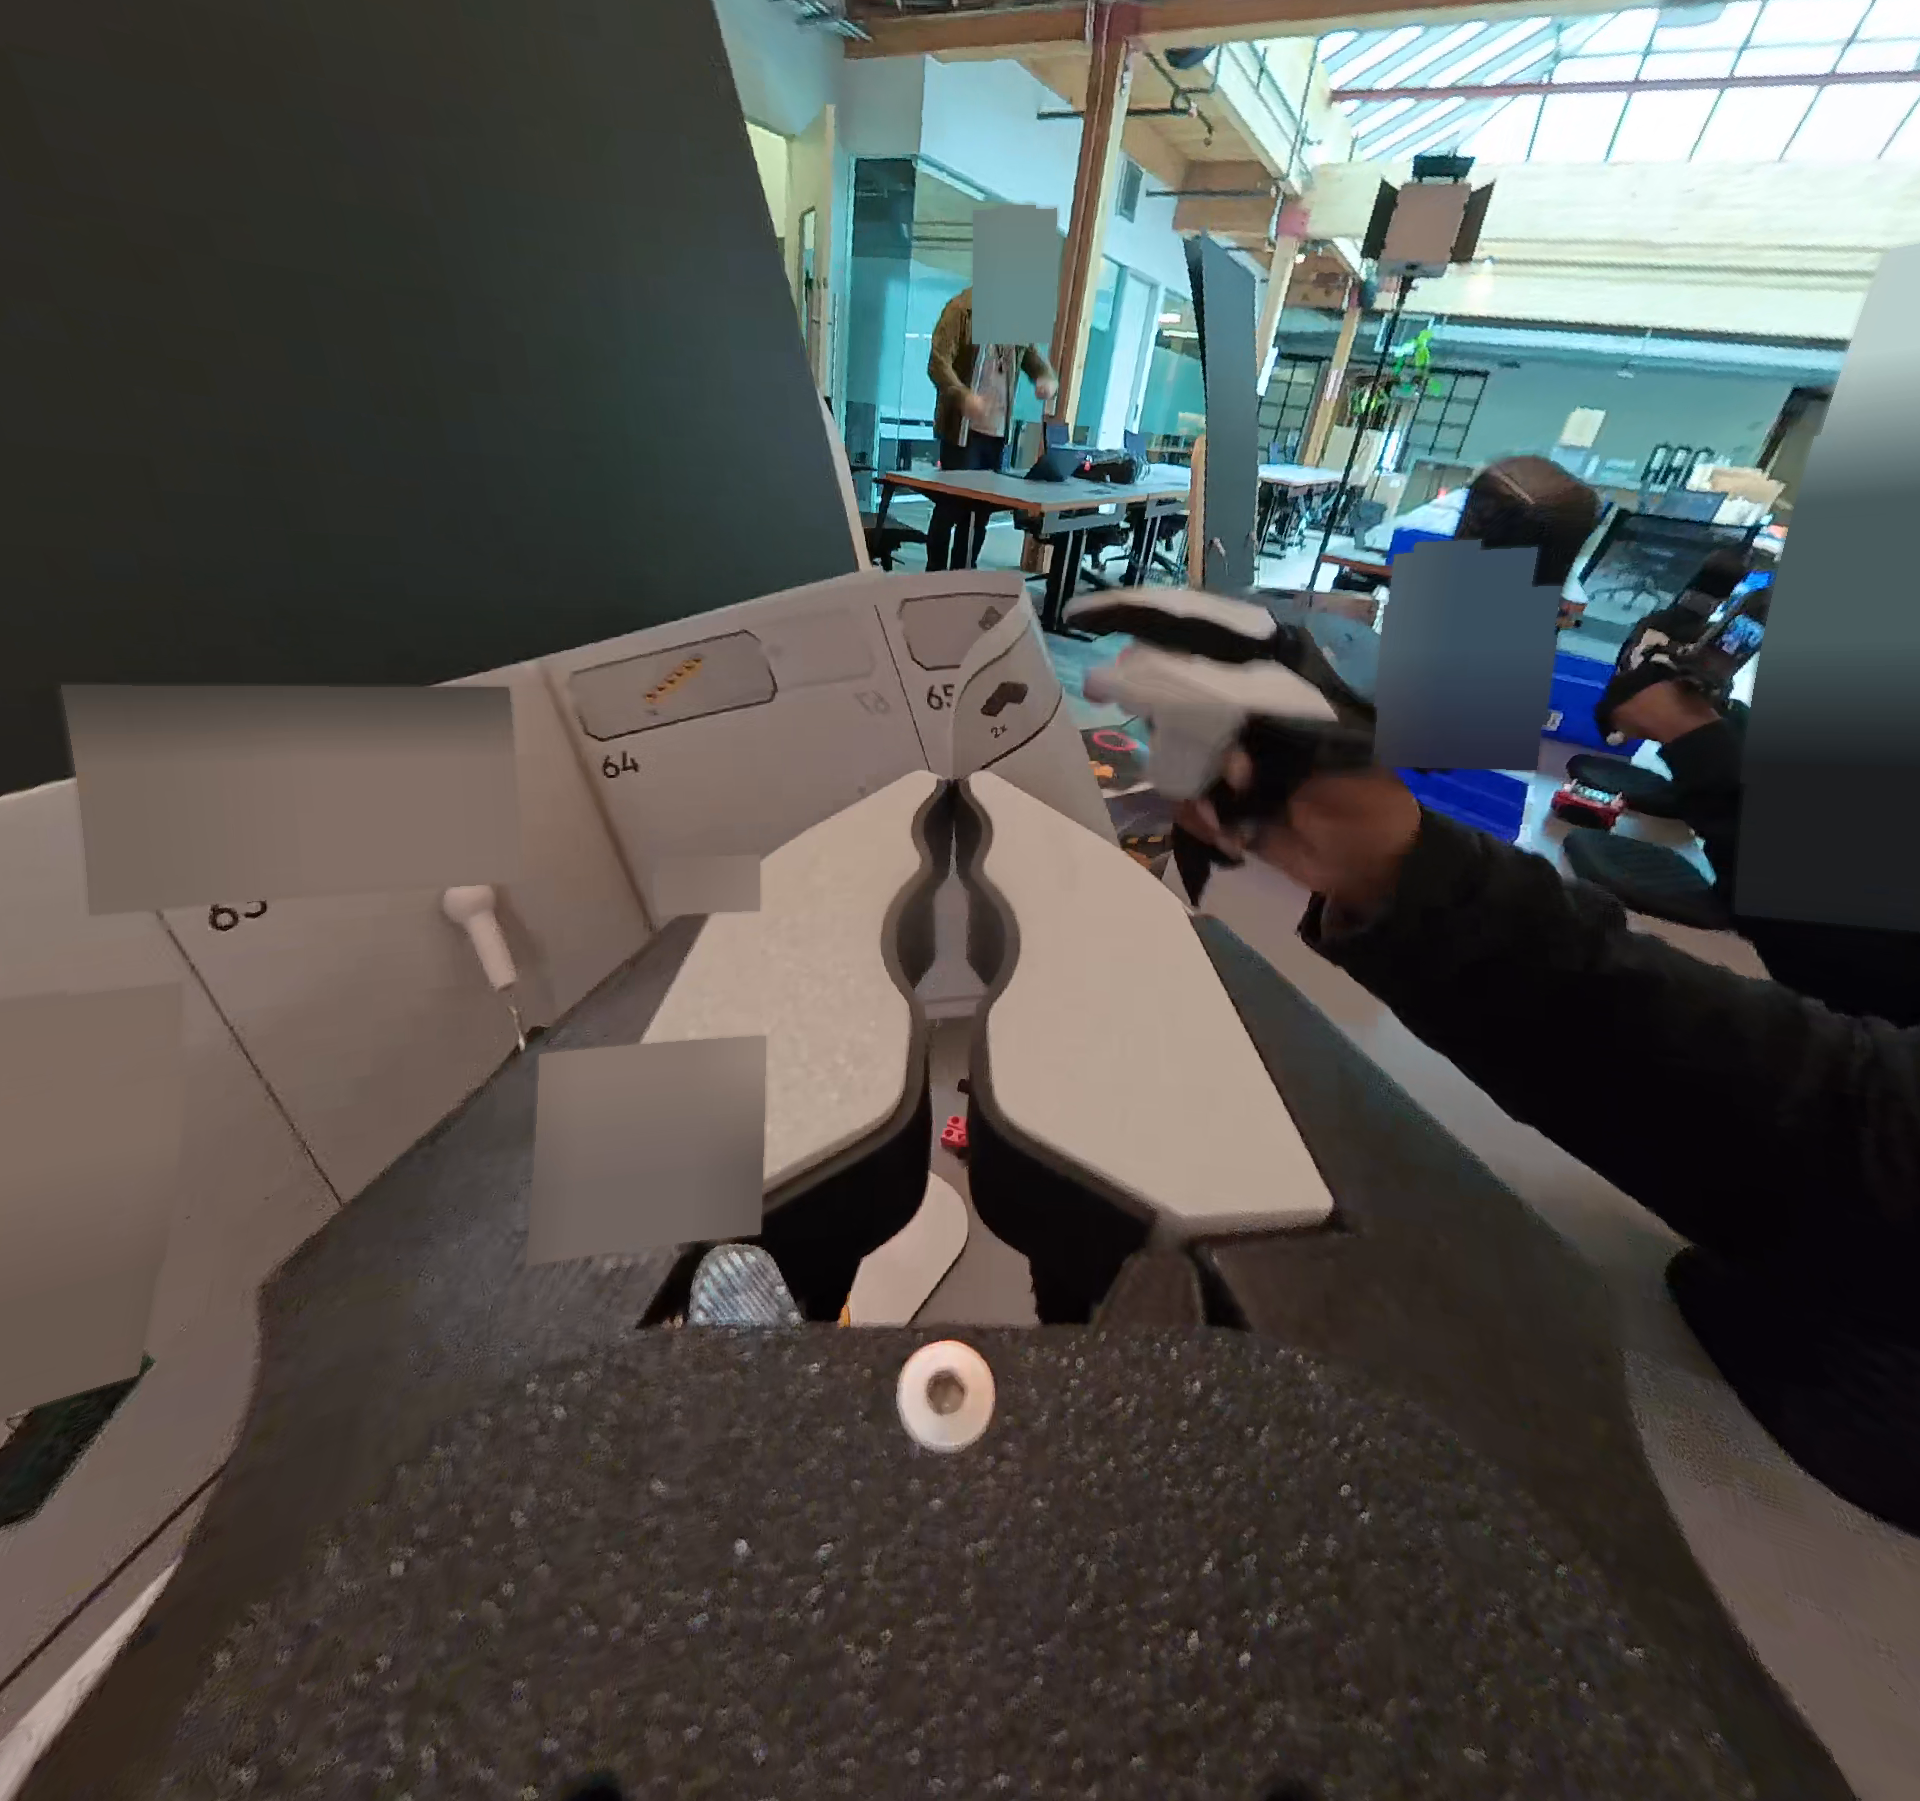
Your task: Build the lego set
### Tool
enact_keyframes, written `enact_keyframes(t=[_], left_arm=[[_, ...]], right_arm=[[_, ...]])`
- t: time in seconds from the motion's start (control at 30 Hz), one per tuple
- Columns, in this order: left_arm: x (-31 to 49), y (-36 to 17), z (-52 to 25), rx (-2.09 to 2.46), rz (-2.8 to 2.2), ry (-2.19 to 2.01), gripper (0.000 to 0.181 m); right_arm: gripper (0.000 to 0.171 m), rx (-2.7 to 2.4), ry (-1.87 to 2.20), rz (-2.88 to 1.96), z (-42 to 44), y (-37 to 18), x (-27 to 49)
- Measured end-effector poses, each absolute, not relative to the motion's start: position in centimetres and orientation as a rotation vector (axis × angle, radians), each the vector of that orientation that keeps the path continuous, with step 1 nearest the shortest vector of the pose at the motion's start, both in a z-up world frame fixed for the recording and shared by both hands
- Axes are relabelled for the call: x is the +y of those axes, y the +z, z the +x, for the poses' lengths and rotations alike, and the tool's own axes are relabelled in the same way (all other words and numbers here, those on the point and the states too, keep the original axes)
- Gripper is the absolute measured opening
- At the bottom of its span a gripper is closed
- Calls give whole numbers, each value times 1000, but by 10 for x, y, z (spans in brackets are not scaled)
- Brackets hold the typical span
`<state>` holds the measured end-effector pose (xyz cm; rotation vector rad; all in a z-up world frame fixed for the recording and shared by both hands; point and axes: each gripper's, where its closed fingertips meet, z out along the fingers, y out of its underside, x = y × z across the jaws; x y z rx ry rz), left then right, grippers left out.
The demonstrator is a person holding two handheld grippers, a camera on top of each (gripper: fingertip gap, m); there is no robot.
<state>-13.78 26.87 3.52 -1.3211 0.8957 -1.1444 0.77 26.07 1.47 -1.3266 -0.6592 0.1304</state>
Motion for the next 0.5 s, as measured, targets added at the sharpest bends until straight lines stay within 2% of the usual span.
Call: enact_keyframes(t=[0.07,0.13,0.23,0.3,0.4,0.5], left_arm=[[271,41,-141,872,-1313,-1167,0],[271,45,-143,859,-1307,-1181,0],[272,50,-142,838,-1307,-1203,0],[270,53,-140,830,-1306,-1220,0],[269,58,-138,832,-1304,-1211,0],[268,62,-137,832,-1299,-1210,0]], right_arm=[[59,-841,105,-1293,-38,-9,245],[63,-930,-58,-1239,-69,-31,239],[39,-891,-413,-1012,-96,-27,230],[36,-896,-546,-937,-111,-27,228],[30,-820,-580,-983,-115,-26,240],[6,-744,-606,-979,-108,-14,241]])
